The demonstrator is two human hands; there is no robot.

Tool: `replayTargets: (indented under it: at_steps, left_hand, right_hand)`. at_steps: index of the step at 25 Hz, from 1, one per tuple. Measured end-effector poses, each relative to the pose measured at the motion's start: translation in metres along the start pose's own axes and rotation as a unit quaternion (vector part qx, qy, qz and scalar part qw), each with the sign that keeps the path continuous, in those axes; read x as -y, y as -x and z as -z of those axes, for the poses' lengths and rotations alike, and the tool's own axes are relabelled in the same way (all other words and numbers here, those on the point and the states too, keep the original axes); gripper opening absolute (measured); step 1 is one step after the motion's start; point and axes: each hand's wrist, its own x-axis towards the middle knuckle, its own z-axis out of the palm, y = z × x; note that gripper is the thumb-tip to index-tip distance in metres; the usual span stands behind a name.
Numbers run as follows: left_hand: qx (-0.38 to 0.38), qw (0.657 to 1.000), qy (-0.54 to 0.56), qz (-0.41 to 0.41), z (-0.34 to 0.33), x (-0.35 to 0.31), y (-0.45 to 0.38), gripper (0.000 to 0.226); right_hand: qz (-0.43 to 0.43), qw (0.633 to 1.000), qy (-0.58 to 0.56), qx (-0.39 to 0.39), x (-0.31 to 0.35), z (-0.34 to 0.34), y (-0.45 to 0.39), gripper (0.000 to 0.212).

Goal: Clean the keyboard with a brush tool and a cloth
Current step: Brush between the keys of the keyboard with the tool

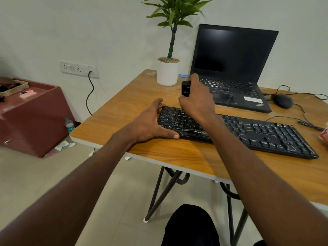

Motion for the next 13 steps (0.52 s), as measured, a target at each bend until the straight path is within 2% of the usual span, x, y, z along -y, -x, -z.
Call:
replayTargets:
  at_steps: [2, 4, 6, 9, 11, 13]
  left_hand:
    - [0.000, 1.000, 0.001, -0.001, 0.001, 0.001, 0.000, 0.154]
    - [0.003, 1.000, 0.007, -0.002, 0.000, 0.001, -0.001, 0.153]
    - [0.004, 1.000, 0.010, -0.002, 0.000, 0.002, -0.001, 0.152]
    - [0.005, 1.000, 0.014, -0.002, 0.001, 0.002, -0.002, 0.149]
    - [0.002, 1.000, 0.017, -0.003, 0.000, 0.003, -0.002, 0.149]
    - [0.001, 1.000, 0.014, -0.005, 0.000, 0.003, -0.003, 0.150]
  right_hand:
    - [-0.009, 0.998, -0.037, -0.043, 0.000, -0.002, 0.000, 0.051]
    - [-0.008, 0.991, -0.132, -0.009, 0.007, -0.007, 0.003, 0.049]
    - [-0.002, 0.994, -0.108, 0.026, 0.004, -0.008, 0.003, 0.052]
    - [-0.029, 0.999, -0.026, 0.009, -0.008, 0.004, 0.000, 0.057]
    - [-0.009, 0.999, -0.048, 0.000, -0.009, 0.006, 0.002, 0.055]
    - [0.001, 0.995, -0.096, 0.026, -0.008, 0.009, 0.006, 0.051]
